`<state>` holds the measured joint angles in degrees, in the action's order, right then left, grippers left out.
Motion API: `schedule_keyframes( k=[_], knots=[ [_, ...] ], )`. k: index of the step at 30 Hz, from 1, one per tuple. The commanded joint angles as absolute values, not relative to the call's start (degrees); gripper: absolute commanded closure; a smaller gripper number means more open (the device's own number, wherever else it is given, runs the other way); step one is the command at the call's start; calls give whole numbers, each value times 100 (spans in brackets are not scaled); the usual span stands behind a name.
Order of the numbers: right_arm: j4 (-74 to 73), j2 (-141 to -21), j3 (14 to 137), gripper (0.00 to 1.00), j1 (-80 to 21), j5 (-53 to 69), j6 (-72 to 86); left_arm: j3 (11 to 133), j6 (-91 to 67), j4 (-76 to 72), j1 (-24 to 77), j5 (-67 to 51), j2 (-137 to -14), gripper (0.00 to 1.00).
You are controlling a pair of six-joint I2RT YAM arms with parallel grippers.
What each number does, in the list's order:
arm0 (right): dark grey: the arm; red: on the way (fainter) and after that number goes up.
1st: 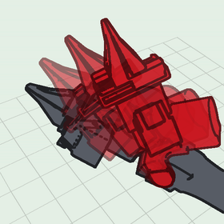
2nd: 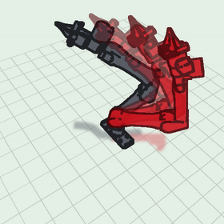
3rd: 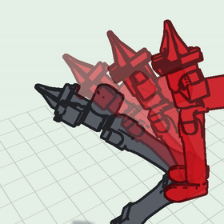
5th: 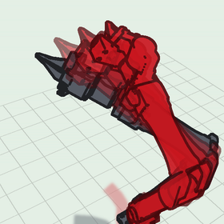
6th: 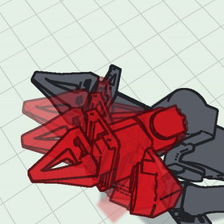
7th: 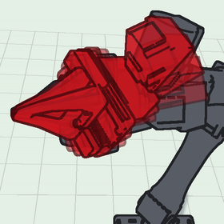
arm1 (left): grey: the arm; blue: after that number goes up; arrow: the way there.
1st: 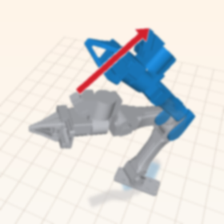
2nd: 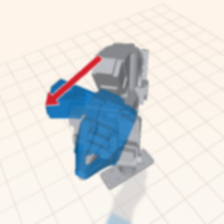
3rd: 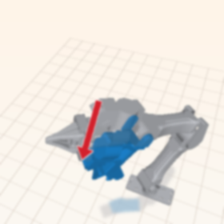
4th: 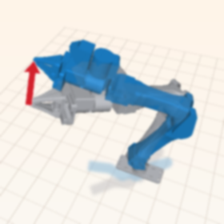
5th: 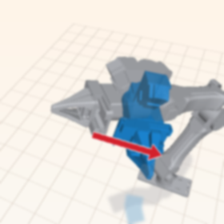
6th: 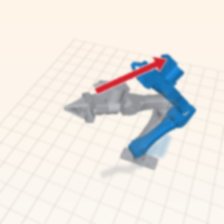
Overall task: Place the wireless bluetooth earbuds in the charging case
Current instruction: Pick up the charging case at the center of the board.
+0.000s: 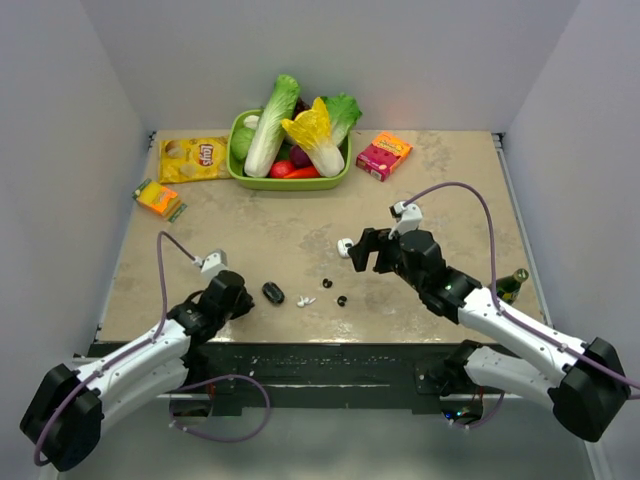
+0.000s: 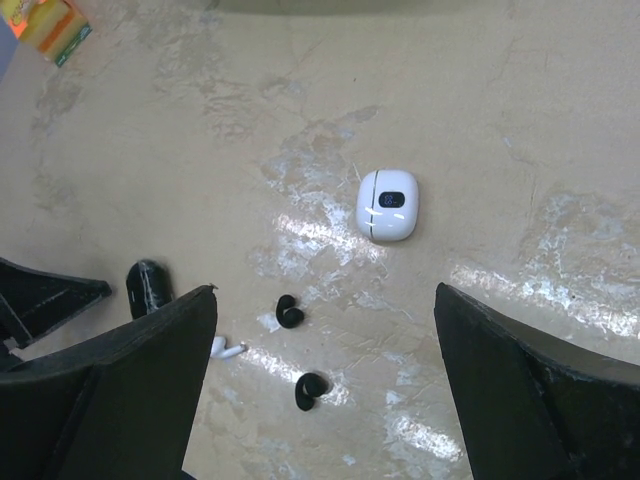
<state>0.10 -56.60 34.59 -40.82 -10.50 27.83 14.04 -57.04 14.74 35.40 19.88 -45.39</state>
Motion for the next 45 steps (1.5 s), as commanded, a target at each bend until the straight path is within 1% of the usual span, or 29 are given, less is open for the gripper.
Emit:
schedule_keyframes(
  k=[1,10,20,30,33,38,39,40,41,42,43,44,45],
  knots=[
    [18,-5493,3525,8,-4087,-1081,2716,1169,-5818,1144,3595,1600,-4737,100],
    [18,-5555,3524,8,-4087,-1090,2716,1099,-5722,563,3867,1257,-5150,100],
    [-141,-5502,3498,7,-4087,-1151,2707,1318,-5915,378,4341,1432,-5616,100],
    [-167,-5520,3516,7,-4078,-1151,2698,1485,-5985,149,4535,1494,-6038,100],
    [-254,-5493,3568,7,-4078,-1160,2689,1634,-5959,500,4553,1599,-5889,100],
    [-439,-5344,3779,7,-4078,-1055,2646,1968,-5678,1491,4570,1845,-4950,100],
    [-492,-5318,3823,7,-4087,-994,2646,2038,-5565,1607,4579,1889,-4844,98],
    [-518,-5300,3858,7,-4078,-967,2619,2109,-5459,1713,4579,1968,-4695,94],
    [-545,-5300,3945,7,-4078,-941,2602,2275,-5354,1879,4579,2012,-4650,86],
    [-588,-5309,3990,6,-4078,-906,2584,2346,-5179,1942,4579,2074,-4641,67],
    [-598,-5317,4051,6,-4078,-888,2532,2486,-5072,1995,4579,2187,-4675,56],
    [-632,-5343,4087,5,-4087,-888,2505,2522,-4958,1960,4579,2215,-4728,40],
    [-659,-5370,4122,2,-4078,-870,2479,2566,-4713,1916,4579,2224,-4798,36]
  ],
)
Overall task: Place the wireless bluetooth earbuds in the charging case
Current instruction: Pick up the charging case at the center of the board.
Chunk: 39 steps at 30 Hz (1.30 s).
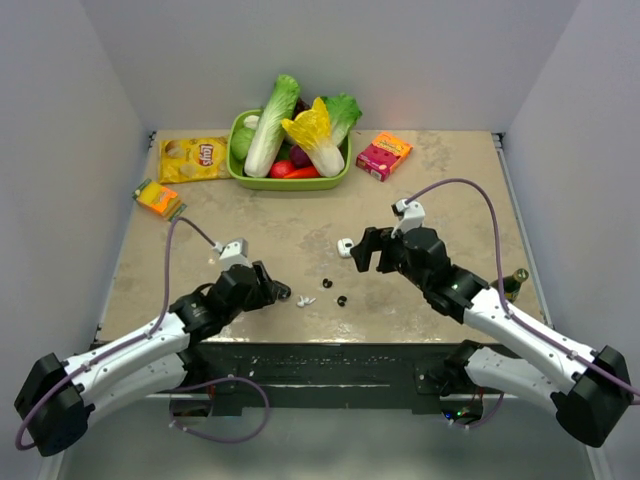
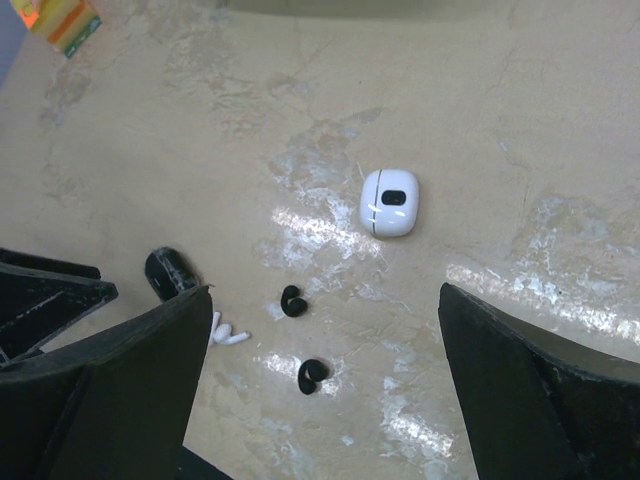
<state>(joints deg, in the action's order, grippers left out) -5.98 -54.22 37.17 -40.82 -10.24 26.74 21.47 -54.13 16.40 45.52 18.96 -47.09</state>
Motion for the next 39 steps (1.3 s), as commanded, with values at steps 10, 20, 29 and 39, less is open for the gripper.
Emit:
schedule_keyframes(
  k=[10,20,29,39],
  knots=[
    [-711,-5555,4209,2,-4078,-466,2471,3505,-3683,2249,4562,2591,-6009,5],
    [-677,-5361,4131,2,-4087,-220,2391,3568,-2839,1819,4570,1846,-6221,0],
    [-686,-5256,4087,2,-4078,-114,2426,3744,-2611,1731,4562,1547,-7101,11],
    [-685,-5238,4025,2,-4087,-27,2434,3964,-2400,1652,4553,1459,-7892,12]
  ],
)
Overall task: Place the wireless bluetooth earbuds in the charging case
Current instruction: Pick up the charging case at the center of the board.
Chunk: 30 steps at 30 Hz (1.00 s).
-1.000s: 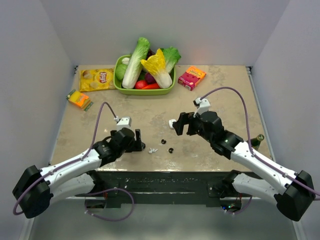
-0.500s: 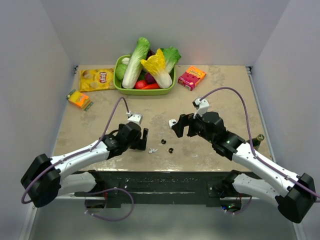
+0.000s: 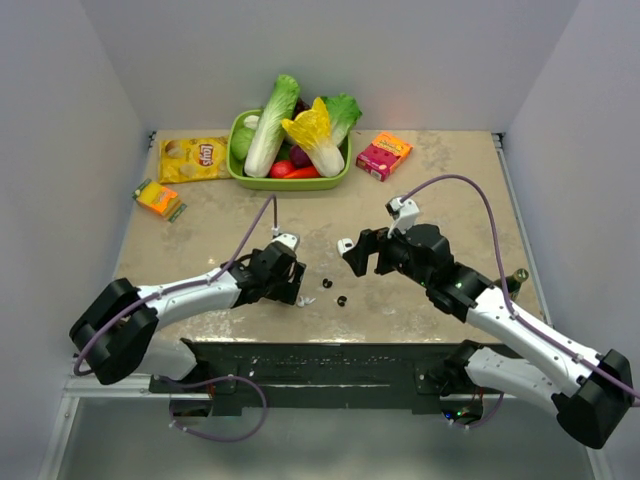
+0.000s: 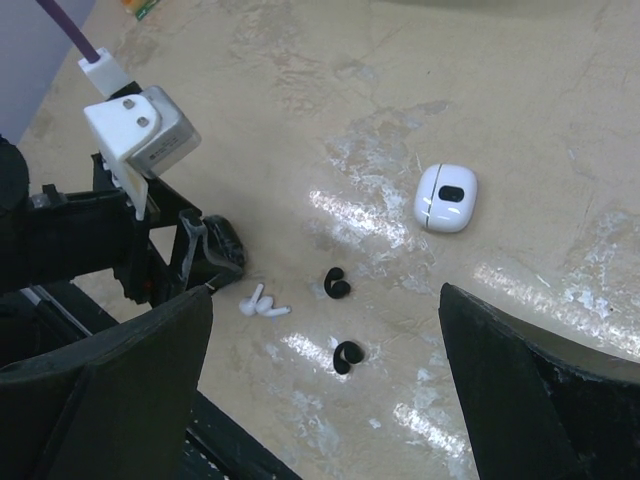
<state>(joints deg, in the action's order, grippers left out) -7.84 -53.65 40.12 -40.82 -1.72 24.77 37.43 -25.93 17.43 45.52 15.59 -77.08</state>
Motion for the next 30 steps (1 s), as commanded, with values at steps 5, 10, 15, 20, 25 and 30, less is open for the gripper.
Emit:
schedule_keyframes(
  k=[5,10,15,20,25,30],
  knots=[
    [-685,-5238,4025,2,-4078,-35,2417,3999,-2364,1722,4553,1433,-7963,12],
    [-668,-5256,3999,2,-4078,-18,2426,3999,-2355,1810,4553,1406,-8077,13],
    [-668,-5229,3973,2,-4078,-26,2426,4025,-2373,1863,4535,1415,-8261,13],
    [-686,-5194,3955,2,-4087,-44,2426,4017,-2382,1863,4500,1345,-8306,14],
    [-694,-5185,3946,2,-4078,-62,2426,4017,-2373,1933,4465,1275,-8288,19],
    [-712,-5194,3955,2,-4087,-53,2426,4025,-2417,2048,4456,1274,-8183,19]
  ],
)
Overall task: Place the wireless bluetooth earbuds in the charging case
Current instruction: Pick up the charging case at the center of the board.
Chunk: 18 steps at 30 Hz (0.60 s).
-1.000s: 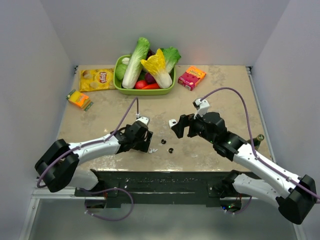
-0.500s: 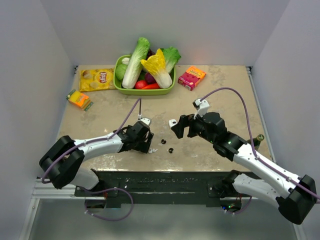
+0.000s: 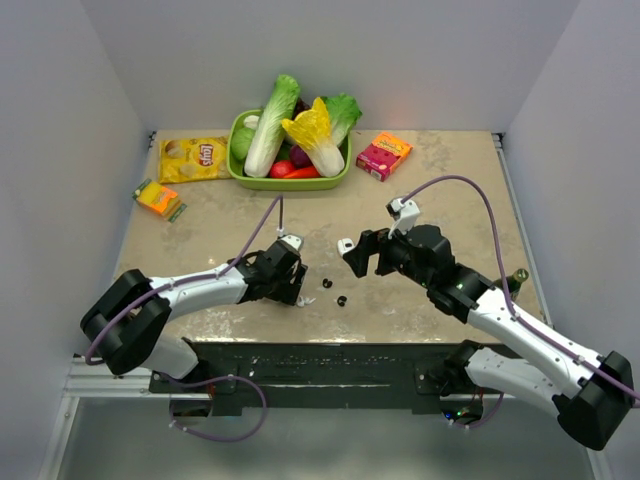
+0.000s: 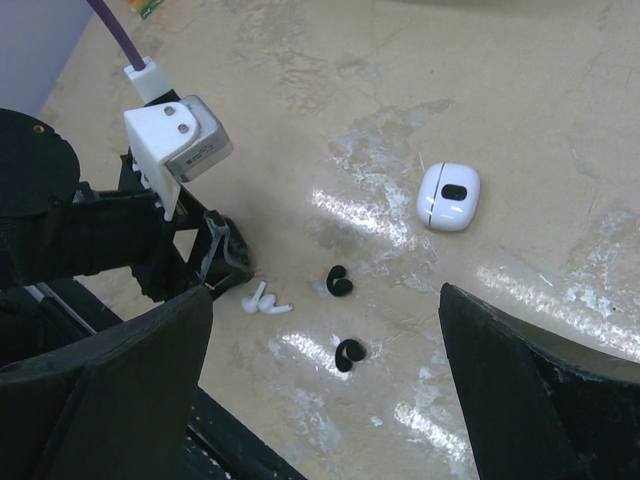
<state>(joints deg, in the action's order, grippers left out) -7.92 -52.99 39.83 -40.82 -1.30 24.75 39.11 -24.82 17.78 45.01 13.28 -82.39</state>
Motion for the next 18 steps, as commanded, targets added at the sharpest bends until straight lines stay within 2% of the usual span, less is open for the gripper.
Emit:
schedule_keyframes(
  k=[1,6,9,12,13,14,15,17,18],
  knots=[
    [-712,-5203,3955,2,-4078,-61,2426,4025,-2426,2117,4456,1301,-8174,19],
    [-694,-5221,3946,2,-4078,-53,2452,3999,-2443,2197,4456,1283,-8156,20],
    [-686,-5221,3938,2,-4078,-53,2461,3955,-2478,2153,4456,1231,-8156,27],
    [-686,-5212,3946,2,-4078,-35,2478,3920,-2514,2040,4456,1178,-8139,44],
    [-686,-5203,3955,2,-4078,-26,2479,3920,-2522,2013,4456,1186,-8113,56],
    [-686,-5194,3964,2,-4078,-26,2479,3929,-2557,1978,4456,1213,-8034,61],
    [-694,-5203,4007,2,-4087,-26,2487,3937,-2549,1864,4456,1230,-7972,70],
    [-729,-5221,4095,2,-4087,-18,2487,3981,-2540,1680,4456,1292,-7692,79],
    [-747,-5256,4209,2,-4078,-26,2487,3999,-2514,1470,4456,1344,-7569,90]
  ],
)
